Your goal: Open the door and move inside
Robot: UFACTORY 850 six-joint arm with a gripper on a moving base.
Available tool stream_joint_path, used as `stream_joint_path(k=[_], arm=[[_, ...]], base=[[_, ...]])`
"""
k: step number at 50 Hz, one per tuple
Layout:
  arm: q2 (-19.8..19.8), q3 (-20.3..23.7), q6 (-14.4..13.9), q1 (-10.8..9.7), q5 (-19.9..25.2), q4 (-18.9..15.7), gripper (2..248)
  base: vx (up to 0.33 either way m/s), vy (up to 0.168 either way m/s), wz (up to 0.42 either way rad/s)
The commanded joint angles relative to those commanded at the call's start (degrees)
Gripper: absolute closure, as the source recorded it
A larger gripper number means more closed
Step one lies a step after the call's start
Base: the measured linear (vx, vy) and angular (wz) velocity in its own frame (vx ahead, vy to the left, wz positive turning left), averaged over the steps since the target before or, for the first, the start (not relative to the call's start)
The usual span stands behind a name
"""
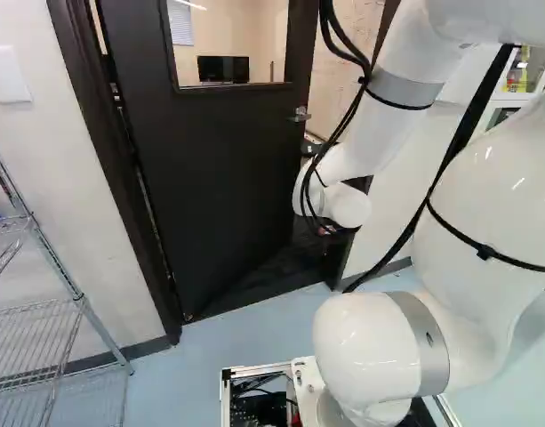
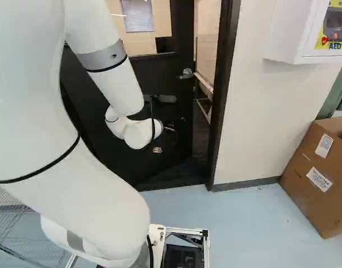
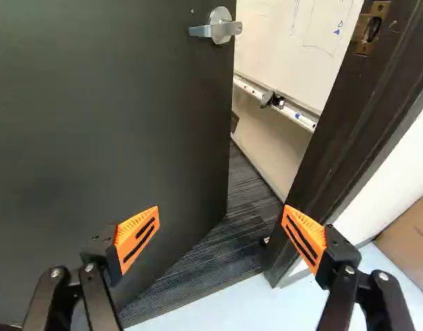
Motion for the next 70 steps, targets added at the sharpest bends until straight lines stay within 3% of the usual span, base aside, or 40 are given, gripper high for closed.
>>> stream_joint_path(k=[70], arm=[[0.00, 0.00, 0.00, 0.00, 0.00, 0.00, 3]], base=[[0.106, 0.065, -0.013]])
